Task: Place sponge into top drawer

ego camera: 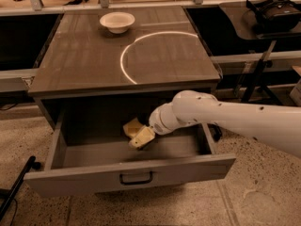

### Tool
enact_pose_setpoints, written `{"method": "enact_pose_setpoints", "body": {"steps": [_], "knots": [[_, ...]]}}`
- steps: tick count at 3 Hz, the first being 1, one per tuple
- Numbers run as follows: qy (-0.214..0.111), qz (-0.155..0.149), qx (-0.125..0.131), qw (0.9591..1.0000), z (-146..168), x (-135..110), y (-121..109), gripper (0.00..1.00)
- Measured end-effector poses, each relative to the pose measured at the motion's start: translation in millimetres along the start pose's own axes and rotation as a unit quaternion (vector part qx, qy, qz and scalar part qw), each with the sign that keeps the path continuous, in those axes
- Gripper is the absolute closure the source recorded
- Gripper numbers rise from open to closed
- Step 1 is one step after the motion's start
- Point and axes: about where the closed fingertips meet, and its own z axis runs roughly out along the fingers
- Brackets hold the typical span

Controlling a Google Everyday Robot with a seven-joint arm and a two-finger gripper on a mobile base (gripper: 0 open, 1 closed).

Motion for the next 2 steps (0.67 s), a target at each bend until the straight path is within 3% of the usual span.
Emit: {"method": "enact_pose_setpoints", "body": {"steps": [2], "knots": [[-0.053,0.011,-0.011,0.9985,-66,9,7,0.00]]}}
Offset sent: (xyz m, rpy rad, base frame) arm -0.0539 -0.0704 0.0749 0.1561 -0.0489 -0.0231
